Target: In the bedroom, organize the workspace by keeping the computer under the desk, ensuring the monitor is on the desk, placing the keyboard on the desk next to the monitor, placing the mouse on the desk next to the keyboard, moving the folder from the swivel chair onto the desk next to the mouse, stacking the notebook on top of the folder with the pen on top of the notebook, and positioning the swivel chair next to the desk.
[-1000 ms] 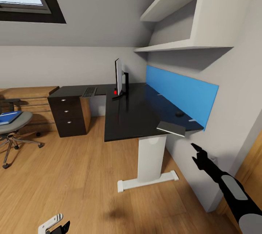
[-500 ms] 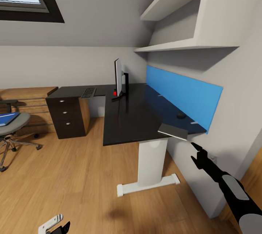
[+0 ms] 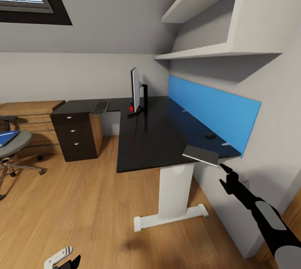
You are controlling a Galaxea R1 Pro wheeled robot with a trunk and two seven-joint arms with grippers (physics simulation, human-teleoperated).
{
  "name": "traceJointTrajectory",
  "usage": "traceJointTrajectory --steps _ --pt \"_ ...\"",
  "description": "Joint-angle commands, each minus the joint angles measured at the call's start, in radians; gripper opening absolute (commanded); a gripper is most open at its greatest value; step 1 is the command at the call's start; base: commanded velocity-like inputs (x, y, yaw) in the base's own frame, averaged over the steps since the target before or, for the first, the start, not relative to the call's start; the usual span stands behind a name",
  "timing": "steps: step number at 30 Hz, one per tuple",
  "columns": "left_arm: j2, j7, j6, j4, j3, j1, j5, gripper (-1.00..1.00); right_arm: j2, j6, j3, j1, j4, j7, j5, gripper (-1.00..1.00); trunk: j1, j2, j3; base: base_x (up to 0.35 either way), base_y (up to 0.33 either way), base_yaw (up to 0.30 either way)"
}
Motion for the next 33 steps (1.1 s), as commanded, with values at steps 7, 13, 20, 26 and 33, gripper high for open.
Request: traceJointTrajectory --steps 7,13,20,26,33 --pt "0.0 0.006 0.005 -0.002 -0.002 0.0 0.011 1.0 0.0 0.007 -0.002 -0.001 0.0 0.001 -0.005 1.0 0.0 0.0 -0.001 0.073 0.0 0.0" --pt "0.0 0.006 0.005 -0.001 -0.002 0.0 0.01 1.0 0.0 0.007 -0.001 -0.001 0.0 0.001 -0.004 1.0 0.0 0.0 -0.001 0.204 0.0 0.0" --pt "0.0 0.006 0.005 -0.001 -0.001 0.0 0.01 1.0 0.0 0.007 -0.001 -0.001 0.0 0.001 -0.003 1.0 0.0 0.0 -0.001 0.082 0.0 0.0" --pt "0.0 0.006 0.005 -0.001 -0.001 0.0 0.01 1.0 0.0 0.006 0.0 -0.001 0.0 0.0 -0.003 1.0 0.0 0.0 -0.001 0.166 0.0 0.0" --pt "0.0 0.006 0.005 -0.001 -0.001 0.001 0.01 1.0 0.0 0.007 0.002 -0.001 0.0 -0.001 -0.003 1.0 0.0 0.0 -0.001 0.029 0.0 0.0"
